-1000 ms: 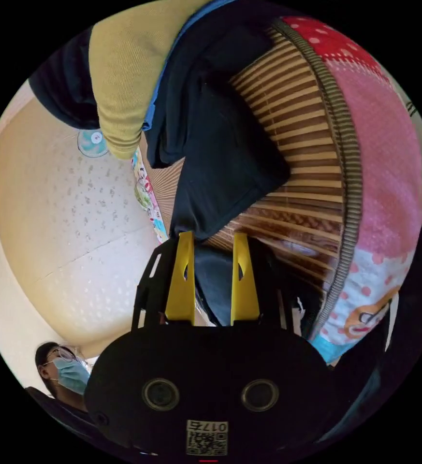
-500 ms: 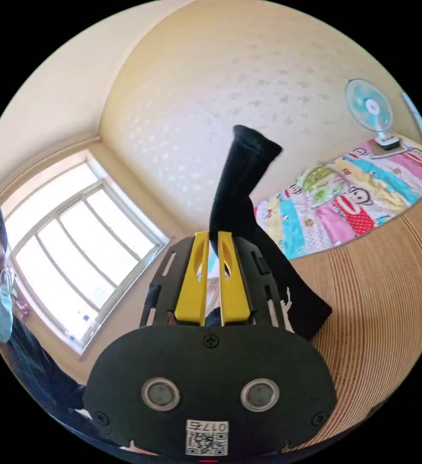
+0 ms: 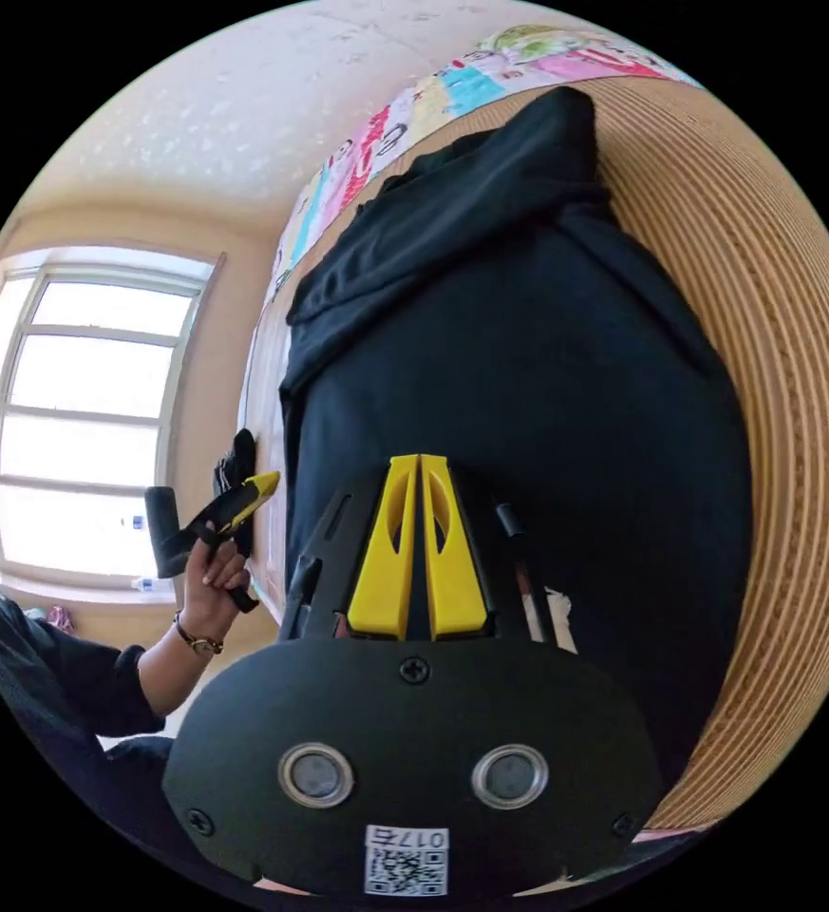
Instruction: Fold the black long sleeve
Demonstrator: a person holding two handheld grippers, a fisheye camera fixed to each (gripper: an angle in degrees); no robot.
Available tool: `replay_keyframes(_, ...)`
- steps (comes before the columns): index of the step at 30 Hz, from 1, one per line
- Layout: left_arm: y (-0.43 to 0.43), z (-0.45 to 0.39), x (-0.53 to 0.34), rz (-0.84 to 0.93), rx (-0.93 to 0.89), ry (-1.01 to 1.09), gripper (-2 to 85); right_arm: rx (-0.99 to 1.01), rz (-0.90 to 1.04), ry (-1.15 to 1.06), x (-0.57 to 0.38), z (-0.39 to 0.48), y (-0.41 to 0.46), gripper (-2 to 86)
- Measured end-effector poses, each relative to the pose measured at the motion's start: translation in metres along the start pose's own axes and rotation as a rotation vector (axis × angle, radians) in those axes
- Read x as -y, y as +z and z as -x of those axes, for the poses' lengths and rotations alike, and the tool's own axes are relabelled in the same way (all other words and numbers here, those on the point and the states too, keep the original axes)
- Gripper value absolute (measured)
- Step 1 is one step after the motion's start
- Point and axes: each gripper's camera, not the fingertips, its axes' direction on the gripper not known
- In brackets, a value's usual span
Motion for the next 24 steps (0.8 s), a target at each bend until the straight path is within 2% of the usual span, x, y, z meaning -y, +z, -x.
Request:
replay_keyframes(3, -0.001, -0.005, 0.054, -0.076, 0.015, 0.055, 6.4, 0.025, -0.108, 0.071, 0.008, -0.022, -0.028, 0.6)
replay_keyframes(7, 0.012, -0.016, 0.128, -0.125, 0.097, 0.087, 8.1, -0.041, -0.233, 0.049, 0.048, -0.010, -0.055, 1.2)
replay_keyframes(9, 0.027, -0.018, 0.168, -0.179, 0.237, 0.069, 9.2, -0.068, -0.264, 0.037, 0.069, 0.001, -0.059, 1.5)
replay_keyframes(10, 0.034, -0.016, 0.177, -0.171, 0.266, 0.051, 9.7, -0.072, -0.277, 0.025, 0.081, 0.008, -0.059, 1.7)
replay_keyframes(12, 0.076, -0.002, 0.205, -0.020, 0.277, -0.023, 10.0, -0.061, -0.291, 0.006, 0.094, 0.018, -0.056, 1.8)
replay_keyframes(17, 0.064, -0.020, 0.191, -0.073, 0.289, 0.059, 5.4, -0.024, -0.282, 0.007, 0.096, 0.029, -0.039, 1.7)
replay_keyframes(21, 0.007, -0.049, 0.144, -0.153, 0.054, 0.175, 4.5, -0.104, -0.297, 0.023, 0.099, 0.023, -0.028, 1.2)
replay_keyframes(24, -0.003, -0.029, 0.118, -0.166, 0.045, 0.099, 4.4, -0.231, -0.163, 0.023, 0.137, 0.000, 0.003, 0.7)
